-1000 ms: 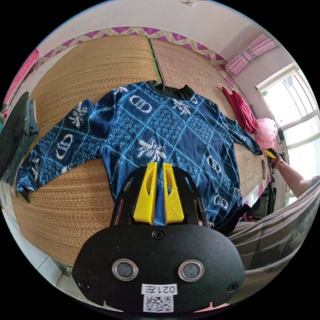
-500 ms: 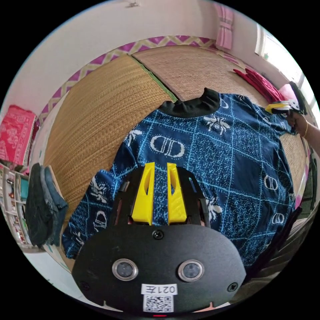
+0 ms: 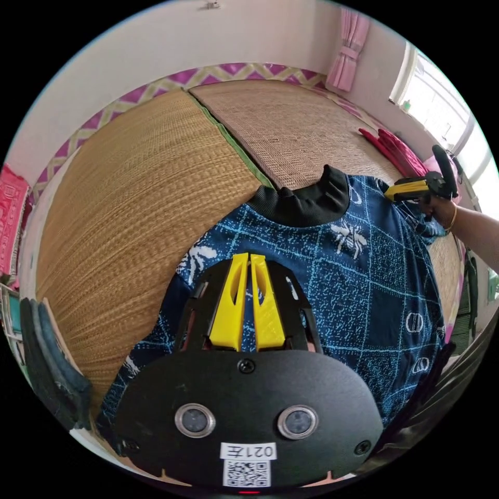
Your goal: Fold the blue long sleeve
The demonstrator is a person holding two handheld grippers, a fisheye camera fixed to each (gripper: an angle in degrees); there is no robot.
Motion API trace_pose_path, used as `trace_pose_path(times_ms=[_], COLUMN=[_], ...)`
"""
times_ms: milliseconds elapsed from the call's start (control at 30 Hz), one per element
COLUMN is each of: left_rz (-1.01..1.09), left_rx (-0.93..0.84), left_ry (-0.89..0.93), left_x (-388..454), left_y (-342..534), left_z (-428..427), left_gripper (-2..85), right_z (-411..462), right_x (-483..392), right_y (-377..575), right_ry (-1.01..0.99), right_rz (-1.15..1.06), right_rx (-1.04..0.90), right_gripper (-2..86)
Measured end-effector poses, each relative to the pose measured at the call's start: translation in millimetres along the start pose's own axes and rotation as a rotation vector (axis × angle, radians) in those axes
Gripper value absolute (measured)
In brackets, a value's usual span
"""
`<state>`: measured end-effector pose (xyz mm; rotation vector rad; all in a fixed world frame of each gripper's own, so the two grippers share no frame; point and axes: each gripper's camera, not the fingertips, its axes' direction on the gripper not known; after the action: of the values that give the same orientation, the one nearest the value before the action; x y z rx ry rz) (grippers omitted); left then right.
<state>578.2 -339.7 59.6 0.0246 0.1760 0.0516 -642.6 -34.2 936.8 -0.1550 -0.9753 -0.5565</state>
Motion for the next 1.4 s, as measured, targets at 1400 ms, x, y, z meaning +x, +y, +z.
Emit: trace_pose_path(times_ms=[1400], left_rz=[-0.06], left_rx=[-0.093], left_ry=[0.125], left_x=[46], left_y=[196], left_z=[-109], left_gripper=[-1.0], right_z=[-141], right_x=[130], right_y=[376], right_ry=[0.304], right_rz=[0.931], right_rx=[-0.021], right_gripper=[-0.8])
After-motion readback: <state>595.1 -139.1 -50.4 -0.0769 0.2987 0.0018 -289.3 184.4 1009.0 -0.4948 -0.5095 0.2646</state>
